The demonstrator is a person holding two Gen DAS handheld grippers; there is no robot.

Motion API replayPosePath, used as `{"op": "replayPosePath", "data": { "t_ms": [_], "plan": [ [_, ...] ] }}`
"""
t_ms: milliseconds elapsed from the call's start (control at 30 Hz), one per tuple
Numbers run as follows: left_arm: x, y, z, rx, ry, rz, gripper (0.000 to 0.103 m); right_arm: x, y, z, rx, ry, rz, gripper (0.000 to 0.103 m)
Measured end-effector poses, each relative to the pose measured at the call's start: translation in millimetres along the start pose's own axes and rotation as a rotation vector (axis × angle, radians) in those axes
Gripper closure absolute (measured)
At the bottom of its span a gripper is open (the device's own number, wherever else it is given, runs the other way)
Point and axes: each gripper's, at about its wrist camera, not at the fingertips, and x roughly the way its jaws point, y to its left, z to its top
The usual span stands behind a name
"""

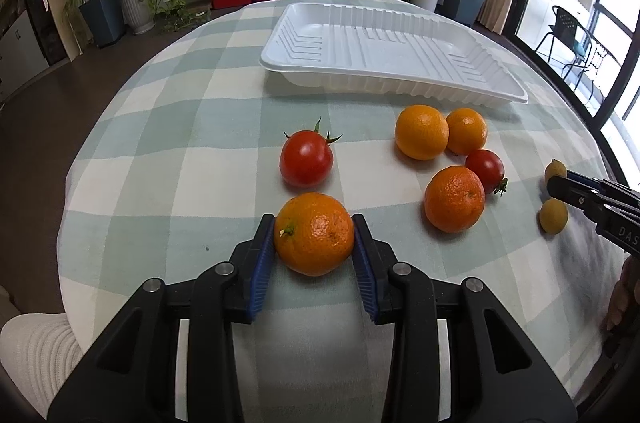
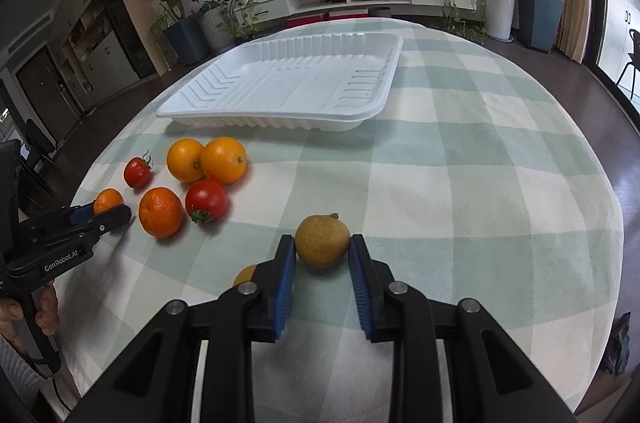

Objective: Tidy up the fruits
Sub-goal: 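Lift and carry the mandarin with the left tool while the right tool carries the brown fruit to the tray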

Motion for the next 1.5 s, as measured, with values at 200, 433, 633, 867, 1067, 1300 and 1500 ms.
{"op": "replayPosePath", "data": {
  "t_ms": [200, 433, 633, 867, 1067, 1300, 1500],
  "plan": [
    [-11.3, 0.4, 6.3, -0.010, -0.022, -0.027, 0.069, -5.1, -3.6, 2.9, 0.037, -0.026, 0.061, 0.073],
    [-18.1, -3.2, 15.9, -0.006, -0.033, -0.055, 0.069, -7.7, -6.4, 9.0, 0.065, -0.048, 0.103, 0.073],
    [-21.3, -7.3, 25.9, 0.004, -0.049, -0.072, 0.069, -9.2, -8.1, 14.4, 0.075, -0.060, 0.122, 0.073],
    [-22.7, -10.2, 33.7, 0.006, -0.054, -0.094, 0.069, -9.4, -9.3, 17.5, 0.084, -0.068, 0.129, 0.073],
    [-20.7, -11.6, 40.3, 0.010, -0.051, -0.108, 0.069, -10.3, -9.8, 22.4, 0.090, -0.073, 0.139, 0.073],
    [-18.7, -12.9, 50.6, 0.018, -0.056, -0.111, 0.069, -8.7, -8.8, 37.5, 0.079, -0.089, 0.143, 0.073],
    [-14.7, -12.7, 65.4, 0.024, -0.059, -0.114, 0.069, -4.6, -10.1, 50.4, 0.079, -0.096, 0.148, 0.073]
  ]
}}
